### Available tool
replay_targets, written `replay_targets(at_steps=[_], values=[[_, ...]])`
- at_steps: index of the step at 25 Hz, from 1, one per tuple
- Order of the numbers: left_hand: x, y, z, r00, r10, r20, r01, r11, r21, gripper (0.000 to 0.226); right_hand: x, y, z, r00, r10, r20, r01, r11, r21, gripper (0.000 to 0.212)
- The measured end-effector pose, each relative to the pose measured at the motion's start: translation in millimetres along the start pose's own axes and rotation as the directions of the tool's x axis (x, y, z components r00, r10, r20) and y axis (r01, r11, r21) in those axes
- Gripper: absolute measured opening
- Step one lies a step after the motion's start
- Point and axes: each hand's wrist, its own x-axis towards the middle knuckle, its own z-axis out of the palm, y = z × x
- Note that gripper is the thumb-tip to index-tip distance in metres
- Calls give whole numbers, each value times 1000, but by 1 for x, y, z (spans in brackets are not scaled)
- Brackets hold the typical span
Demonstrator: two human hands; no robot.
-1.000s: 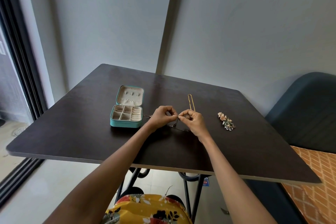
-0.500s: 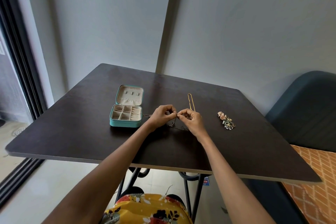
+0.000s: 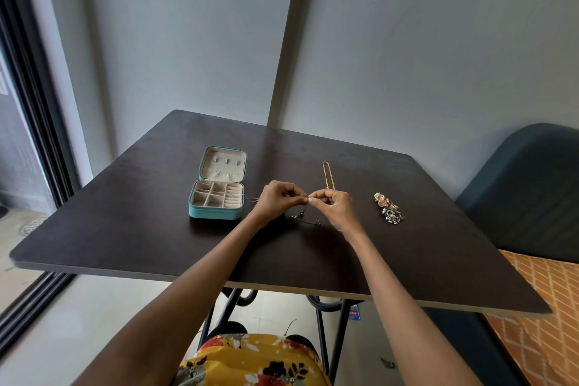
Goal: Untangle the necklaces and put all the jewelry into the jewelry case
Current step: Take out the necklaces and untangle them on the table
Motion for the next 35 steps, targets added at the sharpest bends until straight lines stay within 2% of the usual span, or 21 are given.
replay_targets(at_steps=[5,10,15,21,28,35], values=[[1,0,1,999,-36,6,36,999,-39,7,0,-2,-3,1000,-11,29,12,1000,-26,0],[1,1,0,998,-46,48,50,995,-91,17,1,-4,3,1000,-11,18,11,999,-35,7],[0,-2,-6,993,-52,109,73,978,-197,6,-1,2,2,1000,19,8,-19,998,59,6],[-1,4,-3,995,-62,77,75,983,-169,14,-6,0,0,998,55,2,-55,993,106,4],[-1,7,-3,988,-122,95,140,966,-216,16,-10,-1,1,999,36,40,-37,999,33,10],[2,1,1,983,-165,77,172,979,-104,16,-13,0,2,995,-20,94,27,996,-79,18]])
